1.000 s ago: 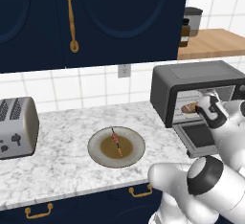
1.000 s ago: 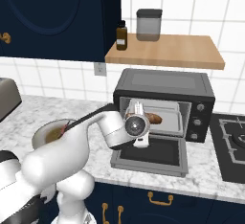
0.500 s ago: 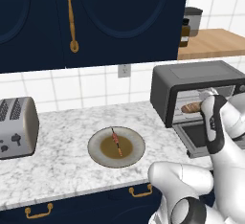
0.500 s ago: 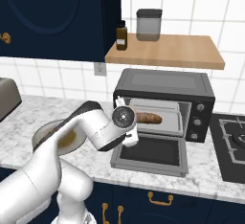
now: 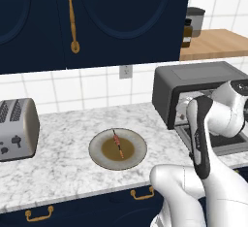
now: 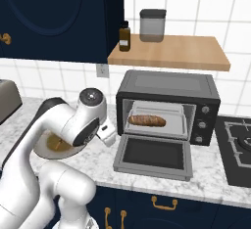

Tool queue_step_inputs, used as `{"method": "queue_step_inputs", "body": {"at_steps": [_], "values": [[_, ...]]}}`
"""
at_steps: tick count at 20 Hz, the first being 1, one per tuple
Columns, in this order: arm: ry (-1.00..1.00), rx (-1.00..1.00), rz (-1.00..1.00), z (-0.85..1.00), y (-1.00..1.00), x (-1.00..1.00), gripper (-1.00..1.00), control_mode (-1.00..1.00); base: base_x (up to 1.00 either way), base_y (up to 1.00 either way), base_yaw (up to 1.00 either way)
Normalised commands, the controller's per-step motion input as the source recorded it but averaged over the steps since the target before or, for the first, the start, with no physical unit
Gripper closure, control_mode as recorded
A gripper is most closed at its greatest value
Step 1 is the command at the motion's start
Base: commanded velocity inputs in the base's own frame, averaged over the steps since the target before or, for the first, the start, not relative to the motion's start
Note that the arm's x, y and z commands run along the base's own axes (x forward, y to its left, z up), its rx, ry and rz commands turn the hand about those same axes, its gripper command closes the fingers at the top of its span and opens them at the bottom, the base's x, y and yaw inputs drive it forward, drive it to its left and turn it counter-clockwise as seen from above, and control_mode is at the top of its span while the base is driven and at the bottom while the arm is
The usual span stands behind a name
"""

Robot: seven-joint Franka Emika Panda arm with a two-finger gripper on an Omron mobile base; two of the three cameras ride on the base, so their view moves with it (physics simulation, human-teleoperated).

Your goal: Pick up the kebab skewer and baguette bread, and place them inside the toaster oven. Close the toaster oven door and start by setting the timer.

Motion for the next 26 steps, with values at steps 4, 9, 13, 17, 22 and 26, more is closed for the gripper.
{"method": "queue_step_inputs", "body": {"at_steps": [4,9,13,17,22,26], "values": [[0.13,-0.27,0.39,0.0,1.0,-0.14,-1.0,-1.0,0.0,0.0,0.0],[0.13,-0.27,0.29,-0.05,0.87,0.0,-1.0,-1.0,0.0,0.0,0.0],[0.01,-0.26,0.18,-0.27,0.72,0.0,-1.0,-1.0,0.0,0.0,0.0],[0.0,-0.07,0.1,-0.09,0.27,0.26,-1.0,-1.0,0.0,0.0,0.0],[0.01,0.0,0.1,-0.07,0.29,0.56,-1.0,-1.0,0.0,0.0,0.0],[0.18,0.0,0.04,-0.15,0.6,0.09,-1.0,-1.0,0.0,0.0,0.0]]}}
